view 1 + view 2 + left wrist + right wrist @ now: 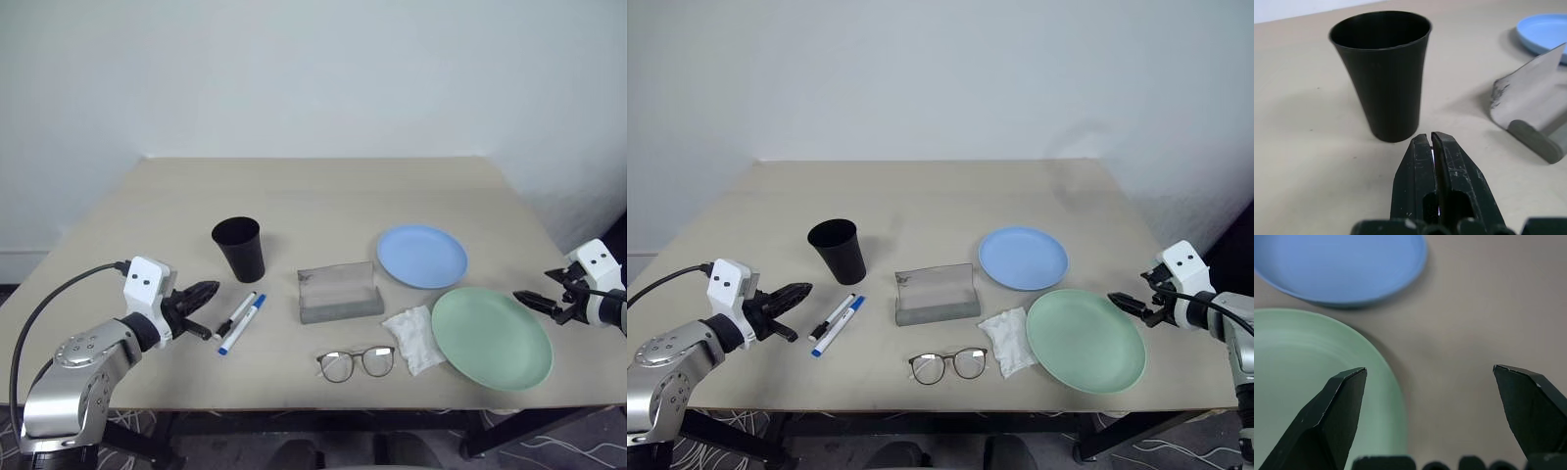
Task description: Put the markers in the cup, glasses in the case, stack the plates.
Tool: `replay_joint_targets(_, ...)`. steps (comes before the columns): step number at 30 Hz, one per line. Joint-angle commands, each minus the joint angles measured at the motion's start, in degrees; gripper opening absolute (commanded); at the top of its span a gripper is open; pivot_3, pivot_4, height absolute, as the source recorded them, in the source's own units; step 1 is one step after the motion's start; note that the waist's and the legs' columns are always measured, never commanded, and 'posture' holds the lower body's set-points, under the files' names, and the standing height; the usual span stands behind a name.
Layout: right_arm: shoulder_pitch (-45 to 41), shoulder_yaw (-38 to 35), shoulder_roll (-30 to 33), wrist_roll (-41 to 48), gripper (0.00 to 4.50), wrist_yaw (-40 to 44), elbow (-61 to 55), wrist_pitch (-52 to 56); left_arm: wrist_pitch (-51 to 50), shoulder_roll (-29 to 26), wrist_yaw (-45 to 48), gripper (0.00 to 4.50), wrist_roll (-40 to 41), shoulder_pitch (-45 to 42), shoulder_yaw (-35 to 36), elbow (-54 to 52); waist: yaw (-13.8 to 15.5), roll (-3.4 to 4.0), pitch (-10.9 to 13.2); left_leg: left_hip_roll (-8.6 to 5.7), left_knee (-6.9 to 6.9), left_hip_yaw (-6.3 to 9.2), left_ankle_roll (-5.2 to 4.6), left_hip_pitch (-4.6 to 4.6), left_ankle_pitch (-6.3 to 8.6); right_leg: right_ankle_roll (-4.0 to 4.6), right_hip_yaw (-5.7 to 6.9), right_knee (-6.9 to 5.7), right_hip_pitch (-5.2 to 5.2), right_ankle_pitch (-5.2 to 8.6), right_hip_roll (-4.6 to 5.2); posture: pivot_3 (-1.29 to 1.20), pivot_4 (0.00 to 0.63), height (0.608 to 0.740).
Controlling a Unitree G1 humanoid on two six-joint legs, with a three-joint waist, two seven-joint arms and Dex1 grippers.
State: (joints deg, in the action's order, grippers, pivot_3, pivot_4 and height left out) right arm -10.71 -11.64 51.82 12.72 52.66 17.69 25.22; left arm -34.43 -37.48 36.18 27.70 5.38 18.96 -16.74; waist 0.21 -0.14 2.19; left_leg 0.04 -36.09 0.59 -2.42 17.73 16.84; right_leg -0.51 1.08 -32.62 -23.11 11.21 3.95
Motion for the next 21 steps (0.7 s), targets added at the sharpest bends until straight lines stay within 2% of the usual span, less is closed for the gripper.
replay_joint_targets(1, -0.7, -0.6, 1.8, -0.1, 4.47, 0.4, 0.4, 1.0, 0.0, -1.2, 0.5, 0.0, 0.9, -0.5, 1.5, -2.6, 0.0, 0.0, 0.0, 0.0, 0.0, -0.02, 0.0, 0.03, 0.0, 0.0, -0.03, -0.01, -0.04, 0.0, 0.0, 0.0, 0.0, 0.735)
replay_joint_targets(13, 4.2, -0.4, -2.2, 2.6, 4.47, 0.4, -2.9, 7.5, 2.5, -1.9, 2.4, 0.0, -0.9, -2.1, -0.5, -0.3, 0.0, -0.05, 0.0, 0.0, -0.01, -0.07, -0.01, 0.06, -0.01, 0.0, -0.06, -0.01, -0.14, 0.0, -0.02, 0.0, 0.0, 0.735)
replay_joint_targets(16, 5.0, -0.5, -3.2, 2.8, 3.84, 0.0, -2.9, 8.0, 3.0, -2.1, 2.7, 0.0, -1.2, -2.2, -0.7, 0.3, -0.1, -0.04, 0.0, 0.0, -0.01, -0.09, -0.01, 0.06, 0.0, 0.0, -0.05, 0.0, -0.18, 0.0, -0.02, 0.0, 0.0, 0.735)
replay_joint_targets(21, 4.7, -0.9, -4.0, 3.6, 2.06, 0.2, -2.9, 8.7, 3.7, -1.9, 3.0, 0.0, -1.9, -2.5, -1.0, 1.1, -0.1, -0.04, 0.0, 0.01, -0.01, -0.1, 0.0, 0.07, 0.0, 0.0, -0.04, 0.02, -0.21, 0.0, -0.02, 0.0, 0.0, 0.735)
